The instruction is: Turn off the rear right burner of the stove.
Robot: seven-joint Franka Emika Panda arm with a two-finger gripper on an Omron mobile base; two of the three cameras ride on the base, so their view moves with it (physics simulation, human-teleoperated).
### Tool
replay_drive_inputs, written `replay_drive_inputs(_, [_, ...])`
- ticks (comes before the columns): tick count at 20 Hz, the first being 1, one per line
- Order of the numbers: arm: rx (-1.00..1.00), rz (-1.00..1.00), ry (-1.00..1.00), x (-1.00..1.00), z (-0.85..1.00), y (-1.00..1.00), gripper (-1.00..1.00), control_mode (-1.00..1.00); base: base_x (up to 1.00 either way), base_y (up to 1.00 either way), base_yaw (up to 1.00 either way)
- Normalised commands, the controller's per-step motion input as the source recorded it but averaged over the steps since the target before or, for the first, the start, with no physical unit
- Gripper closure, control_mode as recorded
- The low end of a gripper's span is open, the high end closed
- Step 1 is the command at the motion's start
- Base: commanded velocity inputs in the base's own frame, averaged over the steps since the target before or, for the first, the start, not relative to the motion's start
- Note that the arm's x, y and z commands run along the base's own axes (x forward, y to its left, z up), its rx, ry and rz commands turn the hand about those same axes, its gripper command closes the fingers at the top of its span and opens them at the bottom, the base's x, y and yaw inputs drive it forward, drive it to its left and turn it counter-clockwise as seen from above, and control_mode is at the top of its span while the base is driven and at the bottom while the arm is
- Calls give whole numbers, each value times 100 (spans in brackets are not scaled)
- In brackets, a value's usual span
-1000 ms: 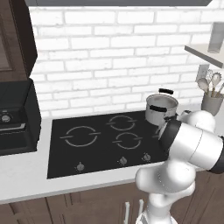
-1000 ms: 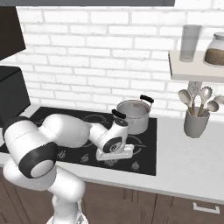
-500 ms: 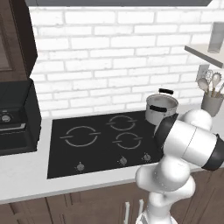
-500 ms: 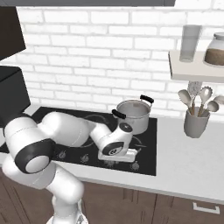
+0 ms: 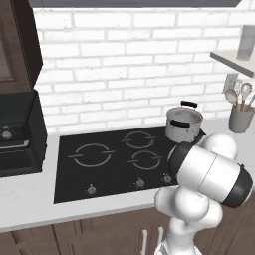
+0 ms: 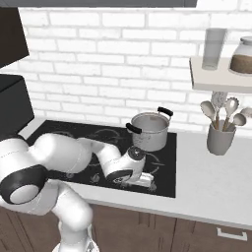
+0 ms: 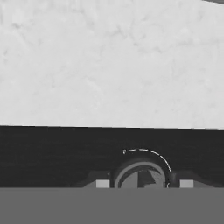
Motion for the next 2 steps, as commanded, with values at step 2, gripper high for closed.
replay_drive_inputs(2, [0, -86, 0, -2, 0, 0, 100, -100, 0, 0, 0])
